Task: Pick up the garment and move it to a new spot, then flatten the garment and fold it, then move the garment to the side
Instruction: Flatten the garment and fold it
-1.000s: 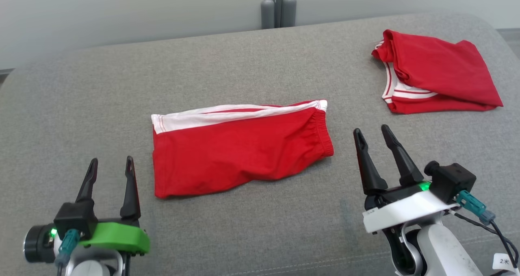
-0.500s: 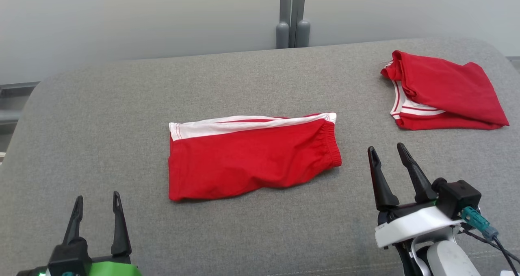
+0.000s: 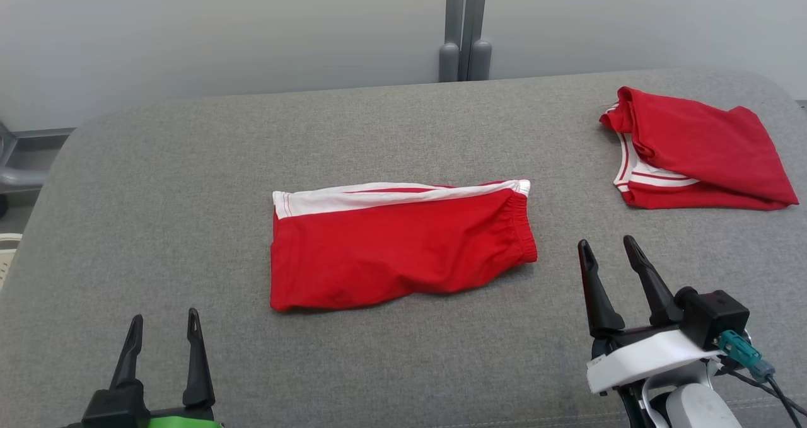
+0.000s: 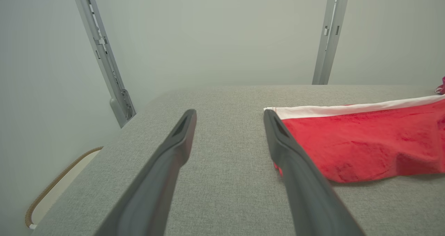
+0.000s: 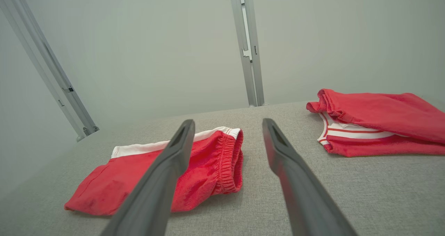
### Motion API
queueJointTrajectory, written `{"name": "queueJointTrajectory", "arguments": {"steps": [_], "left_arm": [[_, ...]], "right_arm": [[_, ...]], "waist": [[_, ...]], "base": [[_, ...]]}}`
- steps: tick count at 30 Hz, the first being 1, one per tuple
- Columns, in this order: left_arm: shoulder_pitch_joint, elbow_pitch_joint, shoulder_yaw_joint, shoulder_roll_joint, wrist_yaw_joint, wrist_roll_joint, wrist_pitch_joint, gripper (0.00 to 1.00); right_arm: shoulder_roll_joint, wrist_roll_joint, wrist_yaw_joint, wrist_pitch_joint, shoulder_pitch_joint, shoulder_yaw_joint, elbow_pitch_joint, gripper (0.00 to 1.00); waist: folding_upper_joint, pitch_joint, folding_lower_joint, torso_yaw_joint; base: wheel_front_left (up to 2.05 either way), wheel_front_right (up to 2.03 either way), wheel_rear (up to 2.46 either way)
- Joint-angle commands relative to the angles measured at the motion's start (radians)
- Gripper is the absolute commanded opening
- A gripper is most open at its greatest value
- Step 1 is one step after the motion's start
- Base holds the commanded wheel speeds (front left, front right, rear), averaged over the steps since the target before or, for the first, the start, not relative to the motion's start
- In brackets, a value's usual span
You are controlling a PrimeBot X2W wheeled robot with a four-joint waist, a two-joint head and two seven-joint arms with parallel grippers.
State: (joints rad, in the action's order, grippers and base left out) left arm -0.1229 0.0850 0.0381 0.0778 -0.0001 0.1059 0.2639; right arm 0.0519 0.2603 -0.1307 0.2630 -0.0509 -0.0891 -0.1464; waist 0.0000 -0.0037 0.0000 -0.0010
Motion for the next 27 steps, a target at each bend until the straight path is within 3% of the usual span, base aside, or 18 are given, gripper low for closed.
{"name": "queueJointTrajectory", "arguments": {"steps": [1,20,27], "left_arm": [[-0.011,-0.001,0.003,-0.001,-0.003,-0.001,-0.002,1.0],[0.003,-0.008,0.005,-0.009,-0.006,-0.017,-0.002,1.0],[0.023,0.003,-0.011,-0.012,-0.014,-0.023,-0.002,1.0]], "right_arm": [[0.001,-0.004,0.0,0.004,0.002,0.001,-0.003,1.0],[0.0,-0.011,0.0,0.004,-0.044,0.012,-0.019,1.0],[0.007,-0.031,0.0,0.004,-0.122,0.008,-0.096,1.0]], "waist": [[0.0,0.001,0.0,-0.001],[0.0,-0.001,0.0,-0.005],[0.0,-0.003,0.0,0.017]], "base": [[0.0,0.0,0.0],[0.0,0.0,0.0],[0.0,0.0,0.0]]}}
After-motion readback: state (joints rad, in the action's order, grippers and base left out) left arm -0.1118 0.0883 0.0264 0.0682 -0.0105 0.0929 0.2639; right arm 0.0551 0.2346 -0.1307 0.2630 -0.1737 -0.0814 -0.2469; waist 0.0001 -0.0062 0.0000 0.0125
